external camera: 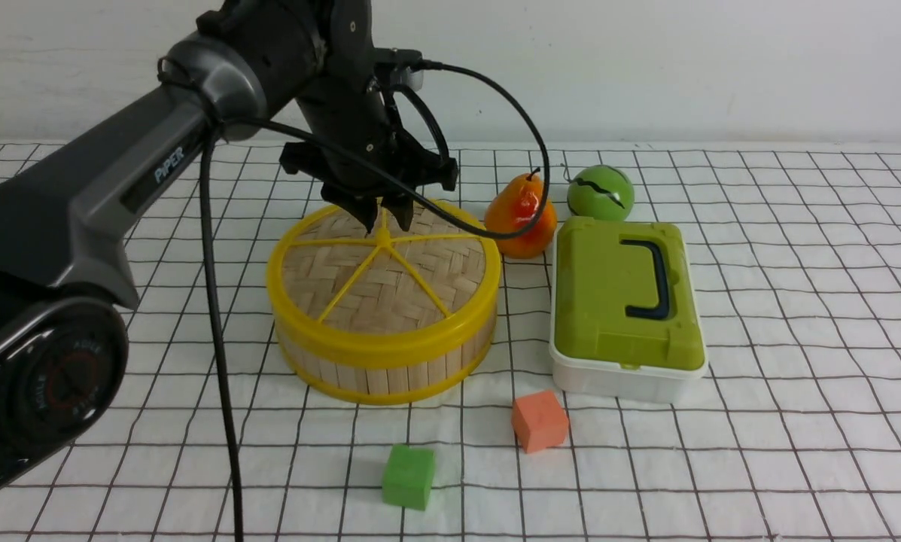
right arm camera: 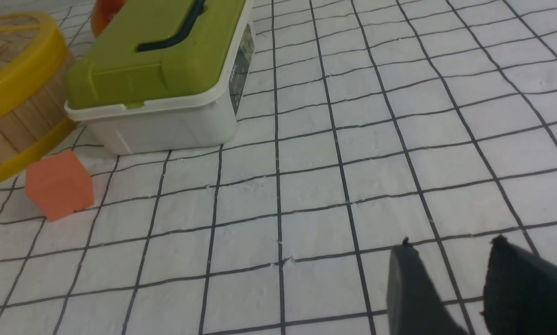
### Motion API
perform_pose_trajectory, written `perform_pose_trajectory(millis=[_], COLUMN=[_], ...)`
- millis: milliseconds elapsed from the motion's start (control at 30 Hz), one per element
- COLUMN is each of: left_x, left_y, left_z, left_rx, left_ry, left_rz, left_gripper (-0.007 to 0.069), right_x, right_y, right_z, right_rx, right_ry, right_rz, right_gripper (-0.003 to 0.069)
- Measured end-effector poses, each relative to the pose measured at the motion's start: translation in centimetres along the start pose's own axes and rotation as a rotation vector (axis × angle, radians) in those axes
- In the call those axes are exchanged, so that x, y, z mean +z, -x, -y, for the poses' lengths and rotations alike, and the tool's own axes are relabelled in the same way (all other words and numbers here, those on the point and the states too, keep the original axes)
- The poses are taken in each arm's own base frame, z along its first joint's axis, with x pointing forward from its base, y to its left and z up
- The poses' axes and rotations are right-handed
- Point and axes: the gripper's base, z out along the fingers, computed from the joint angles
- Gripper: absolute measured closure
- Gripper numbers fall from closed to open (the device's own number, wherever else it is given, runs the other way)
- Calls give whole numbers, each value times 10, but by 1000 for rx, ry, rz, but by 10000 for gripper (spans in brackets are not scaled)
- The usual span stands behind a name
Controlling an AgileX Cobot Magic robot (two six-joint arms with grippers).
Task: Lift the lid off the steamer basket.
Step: Use the left arm to lift the lid of the steamer, then use the left arm to place the steamer lid on the table
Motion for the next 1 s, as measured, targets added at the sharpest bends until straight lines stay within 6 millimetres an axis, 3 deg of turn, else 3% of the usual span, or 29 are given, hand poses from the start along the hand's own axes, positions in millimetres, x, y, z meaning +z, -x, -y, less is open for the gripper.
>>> perform_pose_trajectory(millis=[167, 300, 600, 667, 867, 900, 933, 967, 1000], left_x=[14, 14, 6, -10, -109, -112, -134, -139, -157], left_y=[-4, -3, -3, 1, 13, 13, 11, 11, 11], left_z=[-1, -2, -2, -1, -8, -8, -17, -20, -36], left_rx=[4, 11, 9, 15, 74, 77, 82, 81, 61], left_ry=[6, 23, 20, 12, 23, 22, 42, 47, 69], left_rz=[-36, -35, -31, -8, 199, 206, 230, 234, 261], left_gripper=[368, 519, 521, 521, 521, 521, 521, 521, 521], right_x=[0, 0, 0, 0, 0, 0, 0, 0, 0], right_y=[0, 0, 0, 0, 0, 0, 0, 0, 0], right_z=[0, 0, 0, 0, 0, 0, 0, 0, 0], right_rx=[0, 0, 0, 0, 0, 0, 0, 0, 0], right_ry=[0, 0, 0, 0, 0, 0, 0, 0, 0], right_rz=[0, 0, 0, 0, 0, 0, 0, 0, 0], right_gripper=[419, 419, 419, 419, 419, 419, 419, 419, 419])
